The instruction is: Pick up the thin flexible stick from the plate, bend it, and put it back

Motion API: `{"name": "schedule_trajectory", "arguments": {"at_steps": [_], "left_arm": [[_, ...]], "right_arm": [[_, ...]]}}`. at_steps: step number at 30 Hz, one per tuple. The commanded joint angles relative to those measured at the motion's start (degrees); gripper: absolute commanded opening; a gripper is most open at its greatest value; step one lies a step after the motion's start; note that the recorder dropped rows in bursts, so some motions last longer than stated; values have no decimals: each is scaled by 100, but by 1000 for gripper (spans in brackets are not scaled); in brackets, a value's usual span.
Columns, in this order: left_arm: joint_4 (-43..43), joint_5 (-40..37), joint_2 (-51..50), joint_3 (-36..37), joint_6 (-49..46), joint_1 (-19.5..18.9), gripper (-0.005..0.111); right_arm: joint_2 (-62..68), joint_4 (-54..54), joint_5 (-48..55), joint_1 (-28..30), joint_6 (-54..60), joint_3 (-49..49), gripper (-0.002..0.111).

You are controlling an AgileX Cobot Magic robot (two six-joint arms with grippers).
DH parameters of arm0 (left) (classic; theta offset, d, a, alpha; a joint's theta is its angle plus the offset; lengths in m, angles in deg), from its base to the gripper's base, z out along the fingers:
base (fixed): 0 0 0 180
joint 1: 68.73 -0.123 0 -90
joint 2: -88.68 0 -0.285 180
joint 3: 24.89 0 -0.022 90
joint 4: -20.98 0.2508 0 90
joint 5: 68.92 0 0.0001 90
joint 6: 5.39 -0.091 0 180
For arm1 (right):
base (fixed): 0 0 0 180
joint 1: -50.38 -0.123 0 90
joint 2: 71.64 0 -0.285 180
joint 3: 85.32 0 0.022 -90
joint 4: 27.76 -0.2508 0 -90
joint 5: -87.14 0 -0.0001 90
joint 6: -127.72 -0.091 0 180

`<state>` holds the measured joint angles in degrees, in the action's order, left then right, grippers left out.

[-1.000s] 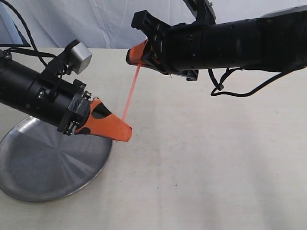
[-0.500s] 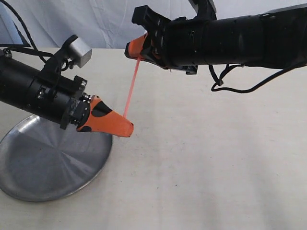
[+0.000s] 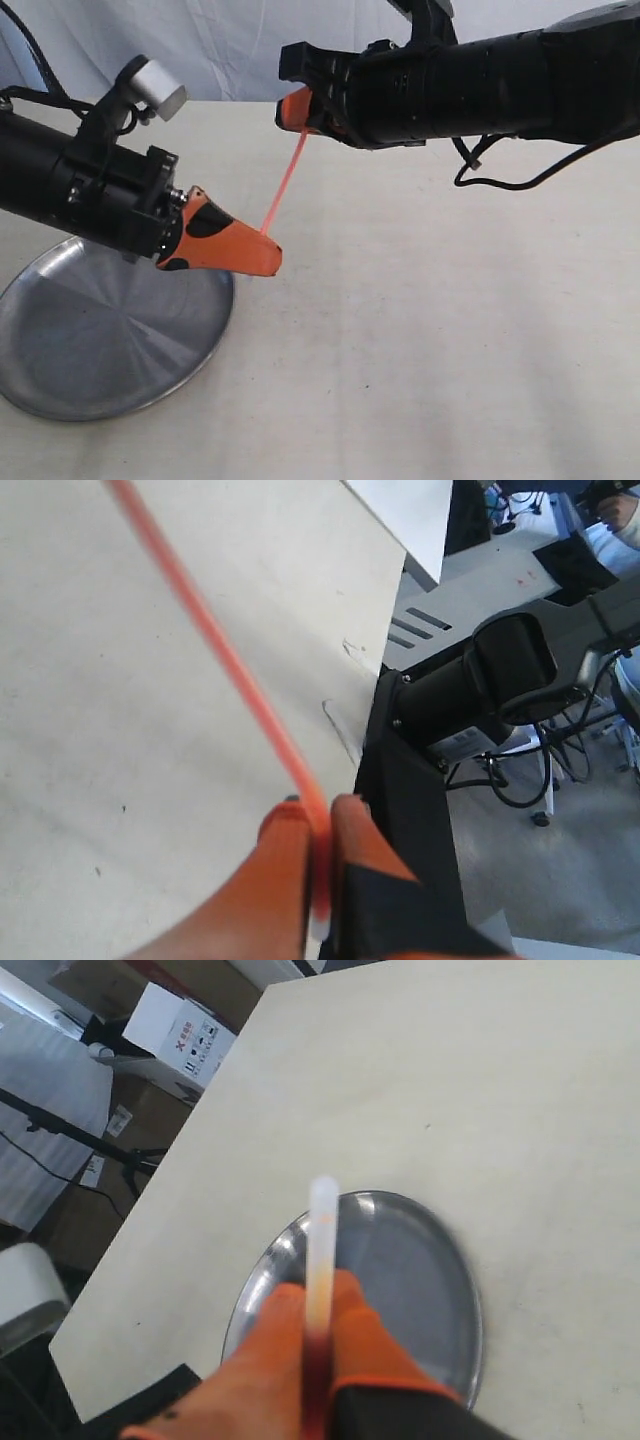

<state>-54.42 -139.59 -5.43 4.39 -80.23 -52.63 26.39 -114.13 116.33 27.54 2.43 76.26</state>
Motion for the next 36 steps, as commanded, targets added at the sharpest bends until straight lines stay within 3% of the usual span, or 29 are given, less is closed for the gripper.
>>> {"name": "schedule_trajectory", "arguments": {"at_steps": [1, 14, 26, 36], "left_arm": [[-574, 71, 259, -22, -270, 15, 0], [-773, 71, 370, -22, -327, 5, 0], [-859, 139, 370, -22, -327, -337, 0], [-871, 351, 370, -22, -327, -350, 0]], "right_arm": [[25, 481, 245, -13, 77, -35, 0], [25, 902, 1009, -13, 17, -35, 0], [25, 1286, 1290, -13, -75, -35, 0], [25, 1527, 1645, -13, -75, -35, 0]]}}
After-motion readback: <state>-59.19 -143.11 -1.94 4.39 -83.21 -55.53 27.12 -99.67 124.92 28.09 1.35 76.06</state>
